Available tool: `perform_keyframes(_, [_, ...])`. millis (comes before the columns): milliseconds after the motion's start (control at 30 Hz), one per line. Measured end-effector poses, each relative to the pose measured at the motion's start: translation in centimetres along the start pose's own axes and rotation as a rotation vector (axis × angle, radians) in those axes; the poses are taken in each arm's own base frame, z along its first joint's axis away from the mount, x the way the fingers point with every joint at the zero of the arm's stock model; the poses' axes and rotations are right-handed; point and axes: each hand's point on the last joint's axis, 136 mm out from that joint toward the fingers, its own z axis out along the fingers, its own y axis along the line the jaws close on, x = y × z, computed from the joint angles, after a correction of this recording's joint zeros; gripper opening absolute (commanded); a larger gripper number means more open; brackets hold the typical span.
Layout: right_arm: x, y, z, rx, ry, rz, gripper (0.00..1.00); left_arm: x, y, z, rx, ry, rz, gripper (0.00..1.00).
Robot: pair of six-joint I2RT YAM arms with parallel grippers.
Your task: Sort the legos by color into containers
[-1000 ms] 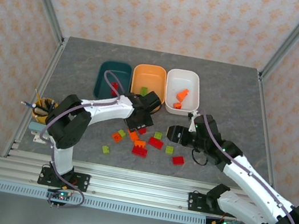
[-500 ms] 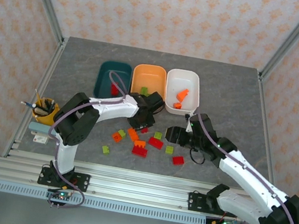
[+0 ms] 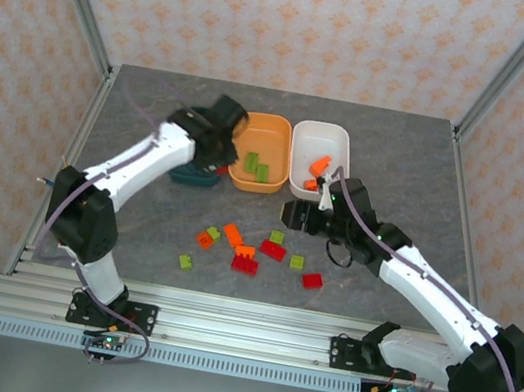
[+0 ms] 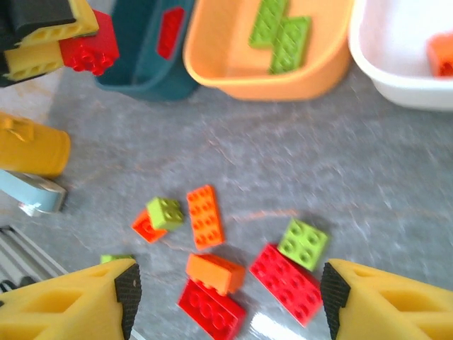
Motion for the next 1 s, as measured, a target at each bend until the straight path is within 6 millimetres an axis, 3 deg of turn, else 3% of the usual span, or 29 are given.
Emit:
perform_keyframes(100, [-2.9, 2.3, 0.3, -0.061, -0.063, -0.011, 0.75, -3.4, 2.9, 0.9, -0.072, -0.005, -0.004, 0.26])
perform_keyframes(167, [-5.0, 3.6, 0.6, -0.096, -0.105, -0.010, 0.77, -4.3, 4.1, 1.9, -0.123, 0.010, 0.019, 0.27])
perform_keyframes(300, [-8.2, 5.6, 1.9, -0.142, -0.156, 0.017, 0.77, -3.8, 5.9, 4.8, -0.205, 0.081, 0.080, 0.27])
perform_keyframes(433, [-9.9, 6.5, 3.2, -0.163, -0.166, 0.048, 0.77, -3.1, 7.1, 7.2, -0.268, 0.142, 0.121, 0.27])
perform_keyframes(567, [-10.0, 6.6, 3.5, -0.165, -0.160, 0.065, 0.77, -2.5, 8.0, 9.3, -0.315, 0.189, 0.149, 0.31])
perform_keyframes(700, [-9.9, 6.6, 3.6, -0.164, -0.157, 0.071, 0.77, -1.9, 8.4, 10.8, -0.340, 0.225, 0.171, 0.40])
perform_keyframes(1000, [-7.9, 4.9, 3.7, -0.102, -0.100, 0.076, 0.77, -3.3, 7.3, 10.1, -0.323, 0.199, 0.183, 0.57])
